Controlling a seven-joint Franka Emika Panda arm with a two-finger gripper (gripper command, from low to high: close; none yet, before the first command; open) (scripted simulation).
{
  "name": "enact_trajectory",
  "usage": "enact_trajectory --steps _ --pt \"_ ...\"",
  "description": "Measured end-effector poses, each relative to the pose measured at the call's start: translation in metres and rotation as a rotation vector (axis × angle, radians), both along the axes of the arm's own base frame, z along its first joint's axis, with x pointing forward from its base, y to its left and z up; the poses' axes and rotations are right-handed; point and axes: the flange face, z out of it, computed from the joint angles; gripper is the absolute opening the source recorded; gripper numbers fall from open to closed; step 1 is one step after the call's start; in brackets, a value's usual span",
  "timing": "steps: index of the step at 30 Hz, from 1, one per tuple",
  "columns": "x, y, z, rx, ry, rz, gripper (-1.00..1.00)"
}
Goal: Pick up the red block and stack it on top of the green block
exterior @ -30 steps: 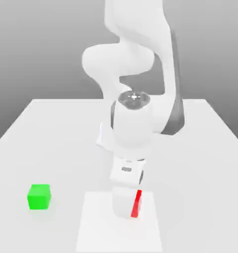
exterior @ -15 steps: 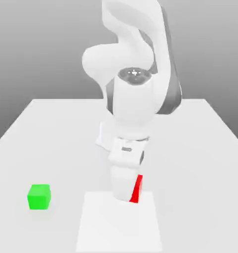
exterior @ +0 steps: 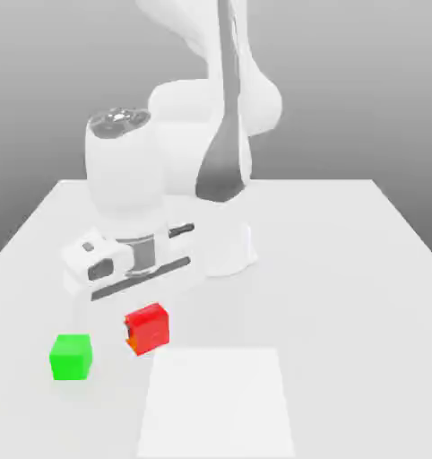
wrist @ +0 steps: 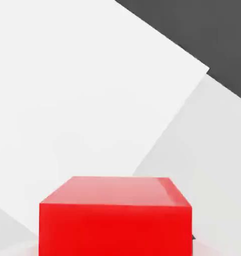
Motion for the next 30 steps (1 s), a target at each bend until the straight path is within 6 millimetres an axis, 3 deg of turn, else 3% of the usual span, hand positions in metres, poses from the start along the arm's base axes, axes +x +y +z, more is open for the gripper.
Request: enact_trajectory --steps 8,19,30 --pt "-0.035 -0.085 0.015 -0.017 -0.002 -0.460 -1.00" --pt "-0.025 -0.090 0.003 -0.007 -0.019 -0.476 -1.00" --pt "-0.033 -0.090 -0.045 -0.016 -0.007 -0.486 -1.00"
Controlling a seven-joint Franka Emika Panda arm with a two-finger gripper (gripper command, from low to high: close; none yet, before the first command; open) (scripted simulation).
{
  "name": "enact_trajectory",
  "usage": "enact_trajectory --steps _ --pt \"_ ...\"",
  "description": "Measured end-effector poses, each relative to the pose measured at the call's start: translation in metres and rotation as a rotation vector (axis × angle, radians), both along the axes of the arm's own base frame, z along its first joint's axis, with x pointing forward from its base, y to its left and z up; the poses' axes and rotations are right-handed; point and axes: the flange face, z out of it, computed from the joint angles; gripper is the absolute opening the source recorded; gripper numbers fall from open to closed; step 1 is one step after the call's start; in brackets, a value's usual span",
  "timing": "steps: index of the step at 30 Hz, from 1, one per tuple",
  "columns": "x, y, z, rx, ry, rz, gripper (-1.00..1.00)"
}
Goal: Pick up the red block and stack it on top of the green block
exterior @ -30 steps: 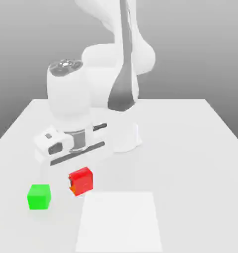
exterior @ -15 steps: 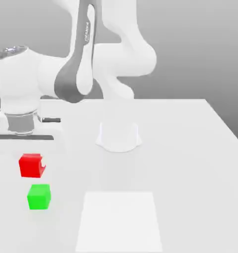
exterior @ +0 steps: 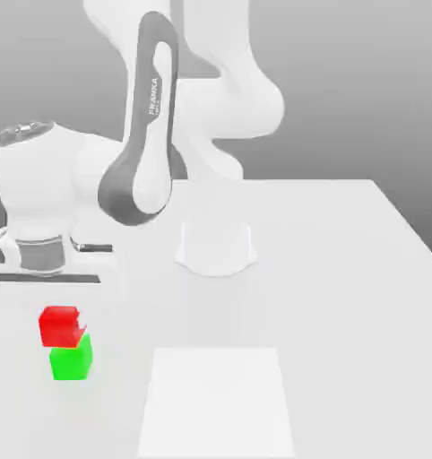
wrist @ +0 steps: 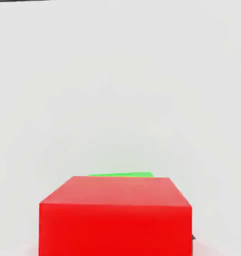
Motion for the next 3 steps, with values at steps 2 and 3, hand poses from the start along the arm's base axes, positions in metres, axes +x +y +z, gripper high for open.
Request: enact_trajectory --steps 2,3 --pt "-0.0018 0.0002 -0.0048 -0.001 0.003 -0.002 1.00" --pt "-0.0018 0.0002 -0.0048 -0.001 0.003 -0.002 1.00"
